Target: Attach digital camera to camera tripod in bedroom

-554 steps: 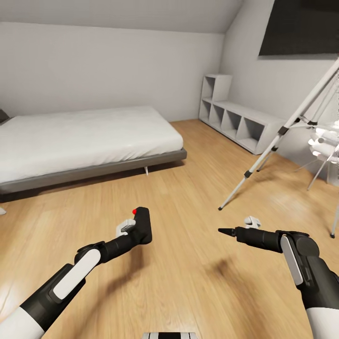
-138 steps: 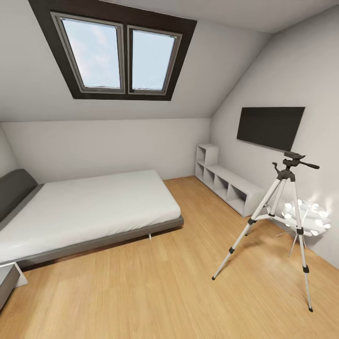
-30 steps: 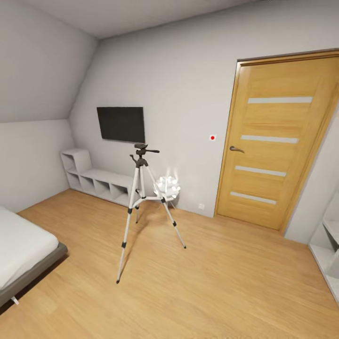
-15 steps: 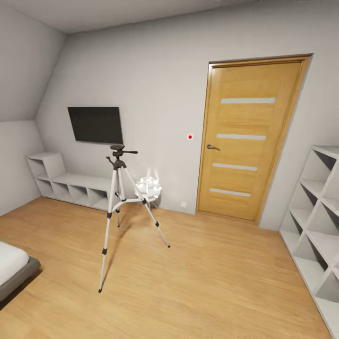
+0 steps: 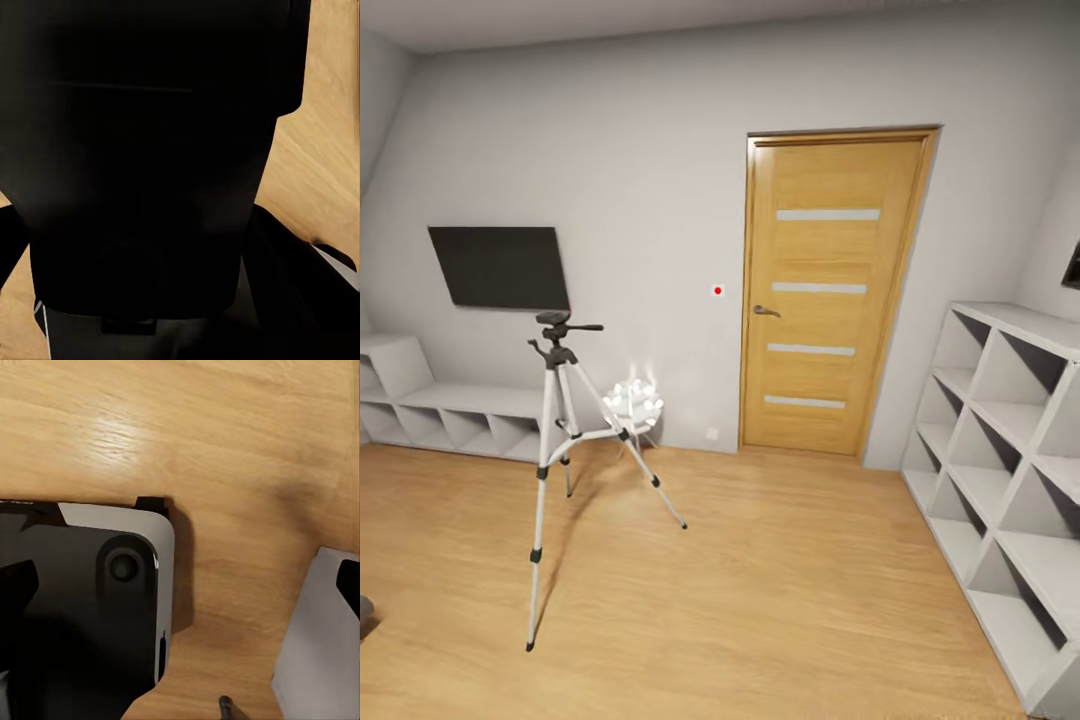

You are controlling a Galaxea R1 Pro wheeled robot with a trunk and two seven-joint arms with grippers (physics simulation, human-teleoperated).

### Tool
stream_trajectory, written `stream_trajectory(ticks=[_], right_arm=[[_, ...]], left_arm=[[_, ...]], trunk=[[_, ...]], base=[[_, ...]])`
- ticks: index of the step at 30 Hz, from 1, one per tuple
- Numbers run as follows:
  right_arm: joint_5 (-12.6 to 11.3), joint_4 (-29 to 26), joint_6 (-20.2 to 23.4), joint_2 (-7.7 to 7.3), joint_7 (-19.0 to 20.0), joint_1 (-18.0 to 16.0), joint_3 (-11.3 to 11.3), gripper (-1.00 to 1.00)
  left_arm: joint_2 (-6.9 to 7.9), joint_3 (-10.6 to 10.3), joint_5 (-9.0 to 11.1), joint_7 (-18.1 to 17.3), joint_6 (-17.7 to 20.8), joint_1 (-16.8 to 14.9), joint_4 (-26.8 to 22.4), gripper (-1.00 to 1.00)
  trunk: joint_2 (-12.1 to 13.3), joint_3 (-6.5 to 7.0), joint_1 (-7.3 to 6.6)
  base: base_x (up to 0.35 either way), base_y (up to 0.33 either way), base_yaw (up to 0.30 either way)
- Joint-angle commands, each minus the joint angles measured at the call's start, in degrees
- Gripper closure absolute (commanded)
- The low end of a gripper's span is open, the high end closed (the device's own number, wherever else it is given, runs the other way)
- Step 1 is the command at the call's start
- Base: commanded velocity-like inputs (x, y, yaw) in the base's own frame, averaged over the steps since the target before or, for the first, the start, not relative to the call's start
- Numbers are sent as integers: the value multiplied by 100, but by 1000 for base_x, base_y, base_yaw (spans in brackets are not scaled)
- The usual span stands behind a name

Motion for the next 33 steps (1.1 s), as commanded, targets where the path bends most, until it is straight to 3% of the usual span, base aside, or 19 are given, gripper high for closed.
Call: stream_trajectory(ticks=[1, 10, 33], right_arm=[[50, 9, 11, -2, 13, -6, -49, -100], [54, 8, -6, -2, 13, -6, -49, -100], [94, 8, -17, 33, 5, -6, -40, -100]], left_arm=[[2, -46, 50, -22, 7, 0, -1, 100], [-2, -46, 50, -22, 13, 0, 0, 100], [2, -46, 50, -22, 16, 0, -2, 100]], trunk=[[-4, -2, 3], [-4, -2, 3], [-4, -2, 3]], base=[[142, 0, -296], [247, 0, -275], [318, 0, -10]])
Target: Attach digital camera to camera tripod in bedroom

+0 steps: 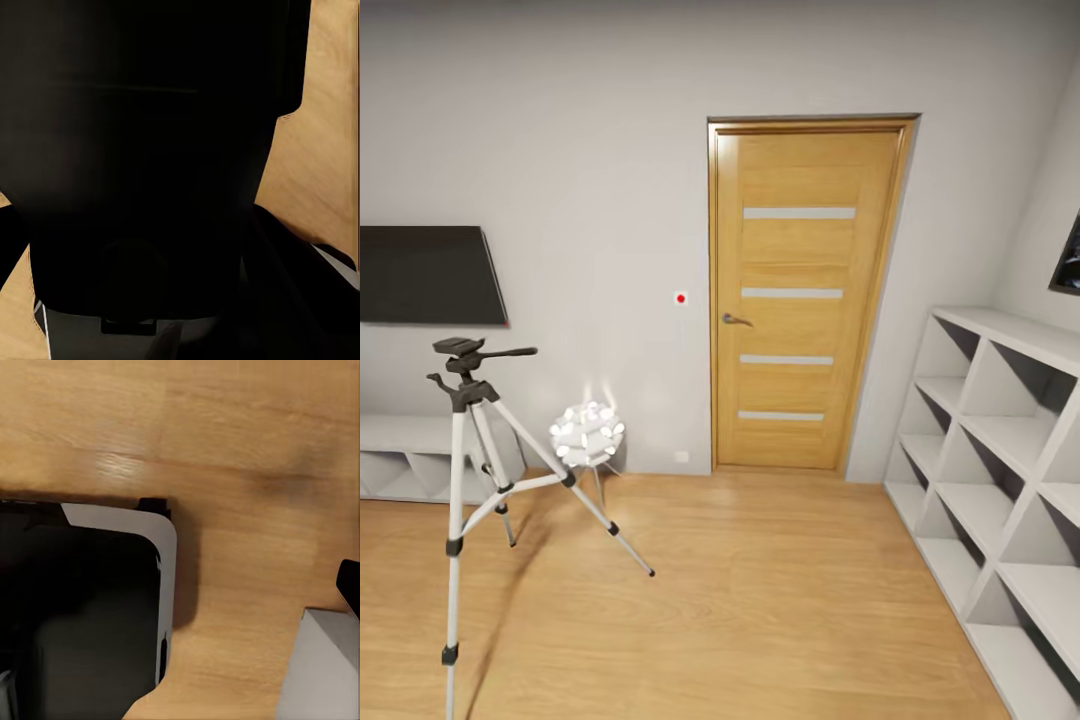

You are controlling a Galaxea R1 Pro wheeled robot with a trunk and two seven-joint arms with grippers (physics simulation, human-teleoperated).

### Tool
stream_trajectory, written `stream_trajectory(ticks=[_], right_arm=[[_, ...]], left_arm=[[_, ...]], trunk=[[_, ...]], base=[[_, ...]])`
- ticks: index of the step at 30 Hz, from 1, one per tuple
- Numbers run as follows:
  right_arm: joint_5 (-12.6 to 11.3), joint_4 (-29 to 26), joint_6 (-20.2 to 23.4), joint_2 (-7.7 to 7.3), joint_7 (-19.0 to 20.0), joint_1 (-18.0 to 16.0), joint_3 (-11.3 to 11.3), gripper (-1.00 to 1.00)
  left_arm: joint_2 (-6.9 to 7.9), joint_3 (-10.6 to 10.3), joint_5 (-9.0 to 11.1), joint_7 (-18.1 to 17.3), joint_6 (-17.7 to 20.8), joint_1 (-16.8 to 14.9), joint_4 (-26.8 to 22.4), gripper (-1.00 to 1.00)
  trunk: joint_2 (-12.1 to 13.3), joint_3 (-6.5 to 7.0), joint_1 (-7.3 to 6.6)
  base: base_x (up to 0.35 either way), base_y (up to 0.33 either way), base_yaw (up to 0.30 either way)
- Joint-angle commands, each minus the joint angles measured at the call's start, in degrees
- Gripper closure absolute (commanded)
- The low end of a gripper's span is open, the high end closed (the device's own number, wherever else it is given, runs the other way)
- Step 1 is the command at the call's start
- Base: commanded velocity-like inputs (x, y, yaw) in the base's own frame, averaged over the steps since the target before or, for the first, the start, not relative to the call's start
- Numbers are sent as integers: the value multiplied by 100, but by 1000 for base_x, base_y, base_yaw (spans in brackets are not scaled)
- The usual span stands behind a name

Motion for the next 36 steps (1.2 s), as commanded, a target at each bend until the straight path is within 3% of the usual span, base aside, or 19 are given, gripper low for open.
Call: stream_trajectory(ticks=[1, 36], right_arm=[[49, 7, 11, -3, 14, -4, -49, -100], [49, 6, -6, -3, 13, -4, -49, -100]], left_arm=[[0, -47, 50, -23, 8, -1, 1, 100], [6, -47, 50, -14, 7, -1, 4, 100]], trunk=[[-3, -2, 5], [-3, -2, 5]], base=[[319, 0, 0], [319, 0, 0]])
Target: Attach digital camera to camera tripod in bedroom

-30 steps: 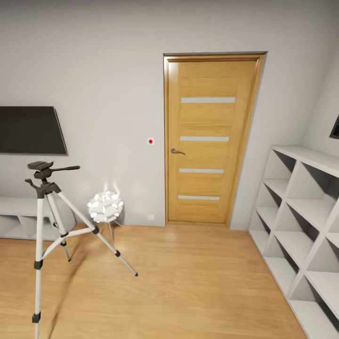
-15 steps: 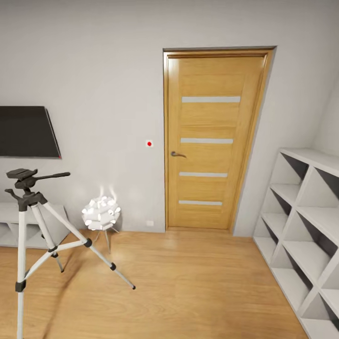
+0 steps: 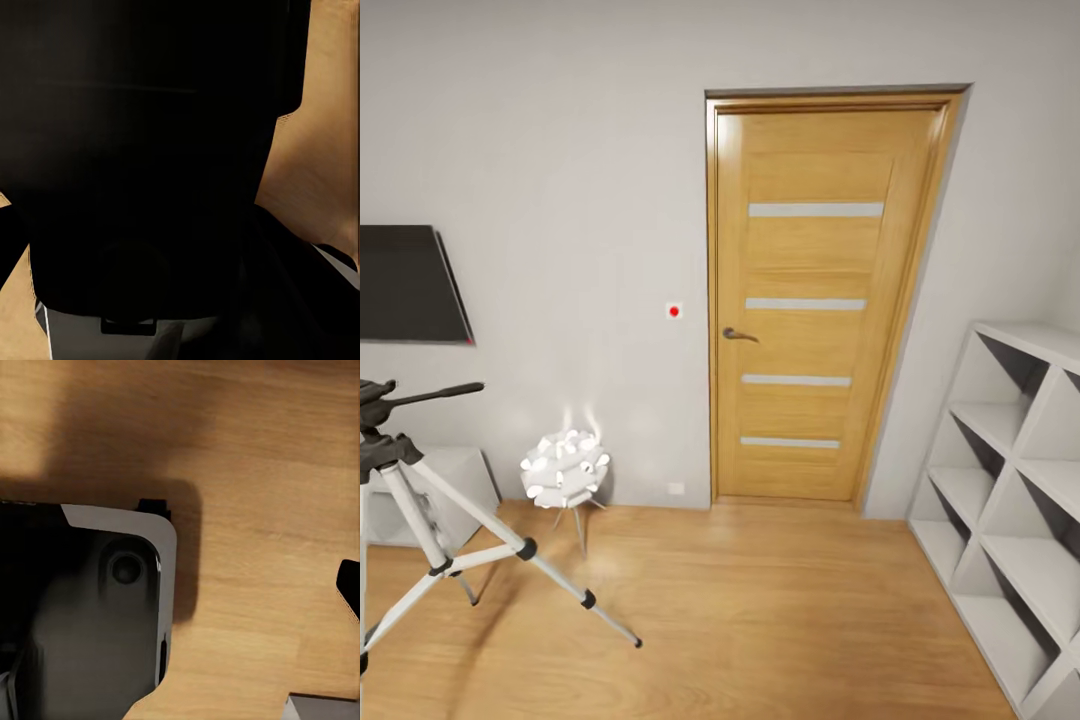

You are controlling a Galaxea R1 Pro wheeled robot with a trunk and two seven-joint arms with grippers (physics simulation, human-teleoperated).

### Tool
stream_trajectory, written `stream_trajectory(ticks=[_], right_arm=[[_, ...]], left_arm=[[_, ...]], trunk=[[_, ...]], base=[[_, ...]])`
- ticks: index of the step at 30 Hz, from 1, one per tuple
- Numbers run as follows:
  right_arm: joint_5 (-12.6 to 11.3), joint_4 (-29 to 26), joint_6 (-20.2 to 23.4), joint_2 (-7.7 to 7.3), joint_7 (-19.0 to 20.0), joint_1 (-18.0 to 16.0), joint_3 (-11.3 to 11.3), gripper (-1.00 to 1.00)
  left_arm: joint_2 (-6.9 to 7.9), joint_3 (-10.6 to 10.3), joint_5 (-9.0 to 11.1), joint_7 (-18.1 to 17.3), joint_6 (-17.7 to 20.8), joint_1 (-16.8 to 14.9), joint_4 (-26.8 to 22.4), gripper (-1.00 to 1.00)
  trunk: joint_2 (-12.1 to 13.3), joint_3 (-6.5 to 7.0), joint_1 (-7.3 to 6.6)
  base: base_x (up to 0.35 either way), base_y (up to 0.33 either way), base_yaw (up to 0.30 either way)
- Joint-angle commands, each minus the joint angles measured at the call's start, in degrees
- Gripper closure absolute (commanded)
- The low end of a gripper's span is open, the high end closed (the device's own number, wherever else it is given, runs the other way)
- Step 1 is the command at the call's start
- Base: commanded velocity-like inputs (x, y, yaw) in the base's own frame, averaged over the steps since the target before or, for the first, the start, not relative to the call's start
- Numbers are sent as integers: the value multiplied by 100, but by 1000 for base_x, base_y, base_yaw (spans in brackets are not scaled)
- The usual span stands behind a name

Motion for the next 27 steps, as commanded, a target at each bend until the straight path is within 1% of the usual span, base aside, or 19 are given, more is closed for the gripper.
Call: stream_trajectory(ticks=[1, 17, 27], right_arm=[[49, 8, 11, -3, 14, -4, -49, -100], [49, 5, -7, -10, 14, -4, -49, -100], [53, 1, 30, -2, 19, -4, -34, -100]], left_arm=[[1, -46, 51, -22, 8, -1, 2, 100], [1, -46, 52, -22, 0, -1, 1, 100], [1, -46, 52, -22, 0, -1, 1, 100]], trunk=[[-3, -2, 5], [-3, -2, 5], [-3, -2, 5]], base=[[319, 0, 0], [319, -4, 0], [303, -108, 1]])
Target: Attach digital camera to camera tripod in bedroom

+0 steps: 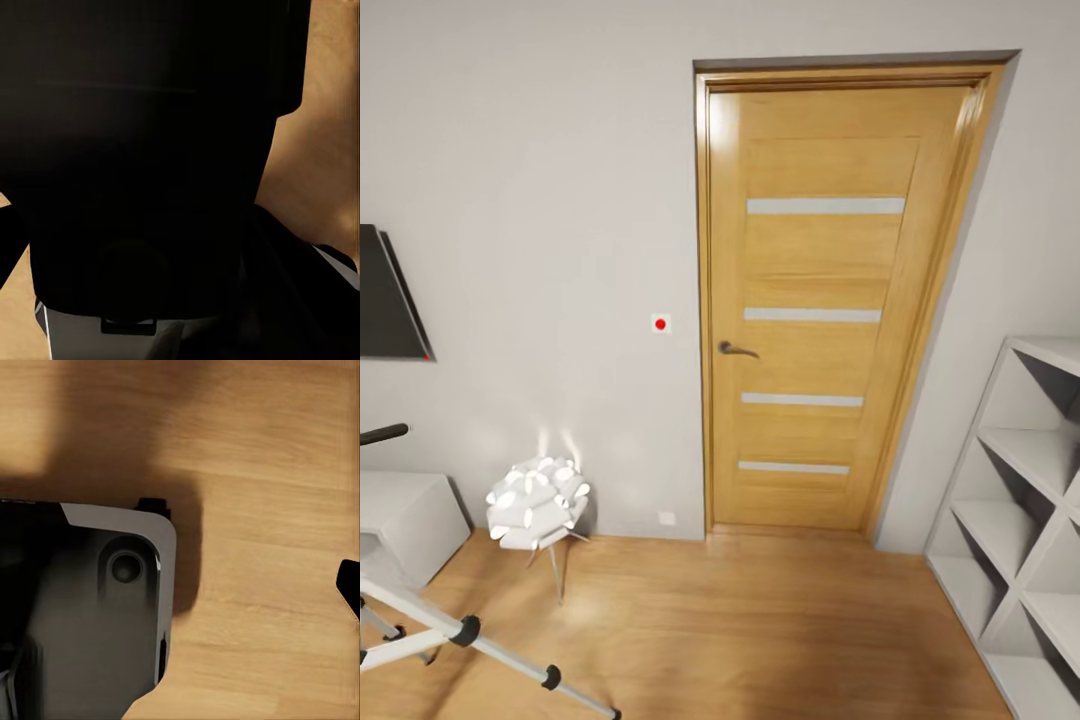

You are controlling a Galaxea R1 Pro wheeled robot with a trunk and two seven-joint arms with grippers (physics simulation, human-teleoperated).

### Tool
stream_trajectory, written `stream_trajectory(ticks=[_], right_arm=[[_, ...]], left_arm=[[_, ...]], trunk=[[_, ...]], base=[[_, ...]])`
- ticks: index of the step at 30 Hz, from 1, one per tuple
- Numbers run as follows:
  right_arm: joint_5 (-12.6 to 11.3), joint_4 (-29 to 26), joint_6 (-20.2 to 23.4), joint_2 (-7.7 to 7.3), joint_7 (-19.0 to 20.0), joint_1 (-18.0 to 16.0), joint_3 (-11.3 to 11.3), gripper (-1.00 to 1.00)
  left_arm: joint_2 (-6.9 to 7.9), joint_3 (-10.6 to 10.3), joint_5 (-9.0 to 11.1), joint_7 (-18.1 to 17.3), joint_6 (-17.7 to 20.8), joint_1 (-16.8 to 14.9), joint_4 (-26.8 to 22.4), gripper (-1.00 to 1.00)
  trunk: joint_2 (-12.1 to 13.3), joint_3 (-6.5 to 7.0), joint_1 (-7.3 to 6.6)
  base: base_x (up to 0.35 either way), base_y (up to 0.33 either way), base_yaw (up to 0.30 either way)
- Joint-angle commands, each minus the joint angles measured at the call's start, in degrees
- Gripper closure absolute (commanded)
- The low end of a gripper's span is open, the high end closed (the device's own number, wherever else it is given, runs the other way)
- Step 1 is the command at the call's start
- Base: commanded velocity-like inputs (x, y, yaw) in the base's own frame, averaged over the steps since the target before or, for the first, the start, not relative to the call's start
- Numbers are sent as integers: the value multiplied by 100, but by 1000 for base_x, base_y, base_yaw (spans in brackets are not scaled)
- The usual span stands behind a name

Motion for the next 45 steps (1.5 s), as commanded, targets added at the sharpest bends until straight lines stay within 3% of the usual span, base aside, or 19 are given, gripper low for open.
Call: stream_trajectory(ticks=[1, 20, 45], right_arm=[[49, 6, 14, -3, 13, -4, -48, -100], [54, 5, 10, -8, 10, -4, -47, -100], [66, -1, 5, -16, 19, -4, -42, -100]], left_arm=[[1, -47, 50, -22, 7, -1, 1, 100], [1, -47, 56, -22, -1, -1, 6, 100], [5, -43, 110, -12, -19, -1, 2, 100]], trunk=[[-3, -2, 4], [-3, -2, 4], [-3, -2, 4]], base=[[270, -160, 37], [243, -166, 225], [13, -9, 270]])
